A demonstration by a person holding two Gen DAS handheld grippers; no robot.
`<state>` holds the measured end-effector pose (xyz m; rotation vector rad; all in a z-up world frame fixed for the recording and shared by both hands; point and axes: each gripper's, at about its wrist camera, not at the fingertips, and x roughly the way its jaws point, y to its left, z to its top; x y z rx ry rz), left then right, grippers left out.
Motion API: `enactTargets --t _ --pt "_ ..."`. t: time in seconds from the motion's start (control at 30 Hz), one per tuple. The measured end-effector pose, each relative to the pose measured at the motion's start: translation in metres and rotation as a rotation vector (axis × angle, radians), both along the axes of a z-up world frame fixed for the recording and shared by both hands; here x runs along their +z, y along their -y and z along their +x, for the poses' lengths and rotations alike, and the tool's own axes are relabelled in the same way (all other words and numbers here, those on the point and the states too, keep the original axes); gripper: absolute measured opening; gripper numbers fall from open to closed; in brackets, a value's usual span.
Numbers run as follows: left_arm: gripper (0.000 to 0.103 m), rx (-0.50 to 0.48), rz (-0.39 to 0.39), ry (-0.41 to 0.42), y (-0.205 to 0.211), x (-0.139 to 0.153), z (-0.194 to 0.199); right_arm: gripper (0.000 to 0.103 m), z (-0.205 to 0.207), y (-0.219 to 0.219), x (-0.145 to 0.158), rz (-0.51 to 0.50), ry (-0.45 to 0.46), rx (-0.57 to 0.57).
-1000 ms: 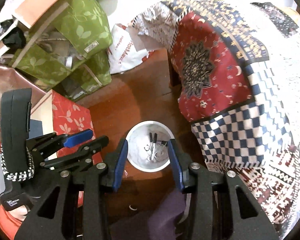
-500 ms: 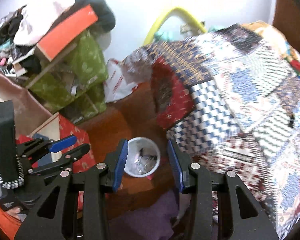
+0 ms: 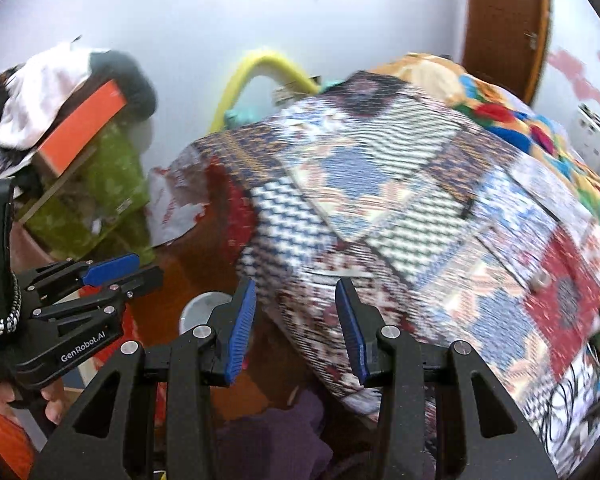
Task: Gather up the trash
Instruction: 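Move both open grippers back over the quilt toward the tape and razor, then grasp the tape roll with the right gripper while the left gripper grasps the razor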
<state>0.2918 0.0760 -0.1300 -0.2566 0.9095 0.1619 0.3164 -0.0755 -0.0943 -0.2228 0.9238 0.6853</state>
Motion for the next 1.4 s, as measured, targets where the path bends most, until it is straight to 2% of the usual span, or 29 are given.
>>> enactTargets --t 0.37,0.67,0.9,0.93,0.97,1.03,1.17,1.4 --pt "0.031 -0.219 -0.010 -0.005 0.103 -0.003 0.094 0.038 0.053 0.133 -0.014 -0.012 -0.025 -0.286" --pt "0.033 -0.329 -0.023 -0.042 0.169 -0.027 0.177 0.038 0.113 0.224 -0.051 -0.013 -0.117 -0.461" --pt "0.033 -0.368 -0.024 -0.104 0.191 -0.067 0.244 0.038 0.158 0.250 -0.088 -0.001 -0.164 -0.496" --pt "0.033 -0.377 -0.025 -0.111 0.194 -0.073 0.253 0.042 0.165 0.251 -0.094 -0.001 -0.165 -0.498" --pt "0.033 -0.385 -0.023 -0.119 0.196 -0.079 0.262 0.052 0.172 0.252 -0.100 -0.001 -0.168 -0.501" --pt "0.033 -0.396 -0.015 -0.137 0.199 -0.093 0.280 0.060 0.185 0.254 -0.110 0.011 -0.169 -0.510" --pt "0.033 -0.417 -0.034 -0.157 0.204 -0.114 0.310 0.060 0.210 0.251 -0.129 0.008 -0.176 -0.505" --pt "0.033 -0.471 0.057 -0.149 0.217 -0.144 0.346 0.060 0.239 0.240 -0.155 -0.035 -0.139 -0.486"
